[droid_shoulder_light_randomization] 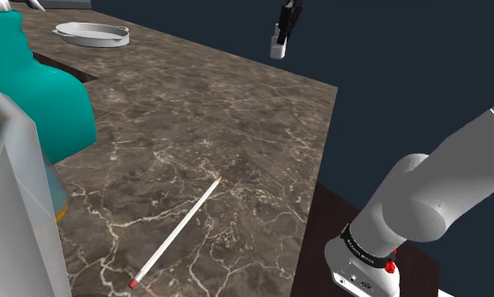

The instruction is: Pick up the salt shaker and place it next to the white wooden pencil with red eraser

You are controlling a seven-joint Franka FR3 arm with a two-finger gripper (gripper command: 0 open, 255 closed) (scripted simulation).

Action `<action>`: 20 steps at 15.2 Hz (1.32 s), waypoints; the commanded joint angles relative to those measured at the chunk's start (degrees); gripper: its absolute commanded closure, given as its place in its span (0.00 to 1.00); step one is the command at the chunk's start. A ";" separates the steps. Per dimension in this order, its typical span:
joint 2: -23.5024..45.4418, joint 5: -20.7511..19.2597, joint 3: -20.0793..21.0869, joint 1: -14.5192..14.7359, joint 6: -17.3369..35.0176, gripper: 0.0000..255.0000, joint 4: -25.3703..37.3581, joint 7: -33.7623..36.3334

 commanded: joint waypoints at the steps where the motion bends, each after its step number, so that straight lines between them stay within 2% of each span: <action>1: -3.56 -0.48 1.73 0.74 -0.19 1.00 -3.56 2.61; 10: -14.61 0.68 9.91 3.74 -4.53 1.00 -11.28 13.25; 20: -21.83 5.33 19.94 7.11 -10.45 1.00 -13.36 25.43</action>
